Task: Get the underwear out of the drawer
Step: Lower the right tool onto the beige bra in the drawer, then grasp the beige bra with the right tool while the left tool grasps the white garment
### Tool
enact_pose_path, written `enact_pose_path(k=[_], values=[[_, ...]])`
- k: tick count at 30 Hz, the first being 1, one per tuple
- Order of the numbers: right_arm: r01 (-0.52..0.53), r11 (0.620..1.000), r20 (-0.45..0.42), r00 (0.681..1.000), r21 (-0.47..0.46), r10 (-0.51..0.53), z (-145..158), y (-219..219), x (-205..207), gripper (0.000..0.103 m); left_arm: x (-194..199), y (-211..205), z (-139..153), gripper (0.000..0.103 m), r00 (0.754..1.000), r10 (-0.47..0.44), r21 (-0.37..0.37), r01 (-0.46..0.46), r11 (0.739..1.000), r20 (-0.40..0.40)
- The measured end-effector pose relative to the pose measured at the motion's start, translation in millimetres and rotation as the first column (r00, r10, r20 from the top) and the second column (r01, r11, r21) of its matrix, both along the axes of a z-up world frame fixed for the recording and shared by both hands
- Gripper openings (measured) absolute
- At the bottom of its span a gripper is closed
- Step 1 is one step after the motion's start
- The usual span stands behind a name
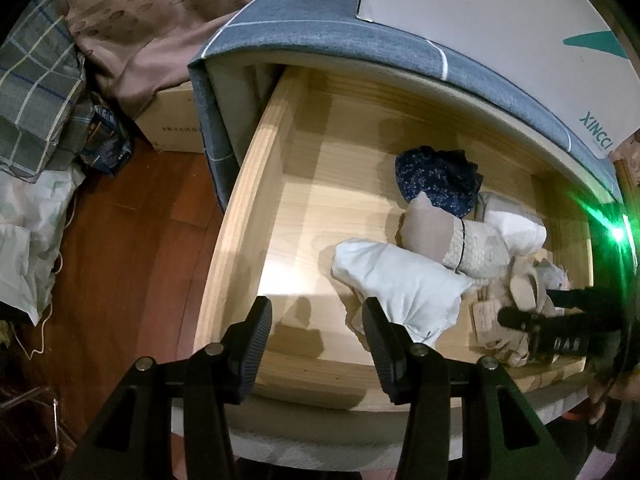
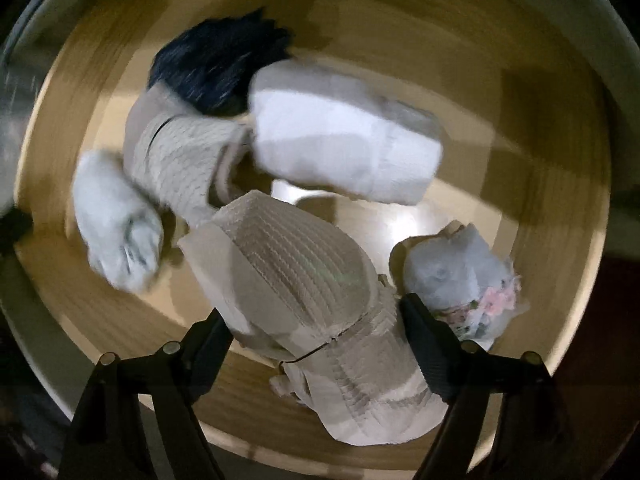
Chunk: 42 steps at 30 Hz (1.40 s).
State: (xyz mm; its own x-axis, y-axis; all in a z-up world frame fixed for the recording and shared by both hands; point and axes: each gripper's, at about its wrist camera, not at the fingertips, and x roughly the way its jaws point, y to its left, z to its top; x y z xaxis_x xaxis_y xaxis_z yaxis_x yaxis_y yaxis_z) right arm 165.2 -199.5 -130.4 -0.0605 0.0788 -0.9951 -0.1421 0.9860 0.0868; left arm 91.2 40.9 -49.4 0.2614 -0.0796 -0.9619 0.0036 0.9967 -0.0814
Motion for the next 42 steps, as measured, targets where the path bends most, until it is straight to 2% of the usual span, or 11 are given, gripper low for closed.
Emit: enact_pose_path(k=[3,6,12,19,29,34,39,42], values=[[0.151,0.987,-0.024,0.988,0.057,-0.150,-1,-19,7,0.076,0,0,0,0.048,1.000,-0.001,0.003,0.001,1.000,0.000],[0.201,0.978,-0.014,0.980,0.059,-0.200,1,-27,6,0.074,0,1,-1,0.048,1.000,0.003,0.000,-0.003,1.000,-0.003],[0.169,0.985,0.017,0.985,0.027,-0.169,7,-32,-8,0.073,1,0,-1,0.048,1.000,-0.010,0.001,0.010,1.000,-0.014],[0.161,0.987,0.014,0.987,0.013,-0.162,0,-31,-24,0.073,3,-7,-6,0.048,0.998,-0.046,0.007,0.046,0.999,-0.040],[0.226,0.974,0.063,0.972,-0.023,-0.225,-9,-34,-56,0.068,3,-15,-13,0.048,0.990,-0.109,-0.017,0.108,0.994,-0.086],[0.263,0.965,0.073,0.962,-0.006,-0.261,-14,-41,-68,0.068,5,-24,-17,0.048,0.980,-0.162,-0.042,0.158,0.987,-0.114],[0.270,0.963,0.071,0.960,0.017,-0.270,-17,-47,-76,0.069,12,-40,-19,0.057,0.972,-0.190,-0.102,0.176,0.979,-0.141],[0.274,0.961,0.067,0.959,0.032,-0.276,-21,-51,-70,0.070,16,-52,-19,0.058,0.966,-0.213,-0.109,0.198,0.974,-0.150]])
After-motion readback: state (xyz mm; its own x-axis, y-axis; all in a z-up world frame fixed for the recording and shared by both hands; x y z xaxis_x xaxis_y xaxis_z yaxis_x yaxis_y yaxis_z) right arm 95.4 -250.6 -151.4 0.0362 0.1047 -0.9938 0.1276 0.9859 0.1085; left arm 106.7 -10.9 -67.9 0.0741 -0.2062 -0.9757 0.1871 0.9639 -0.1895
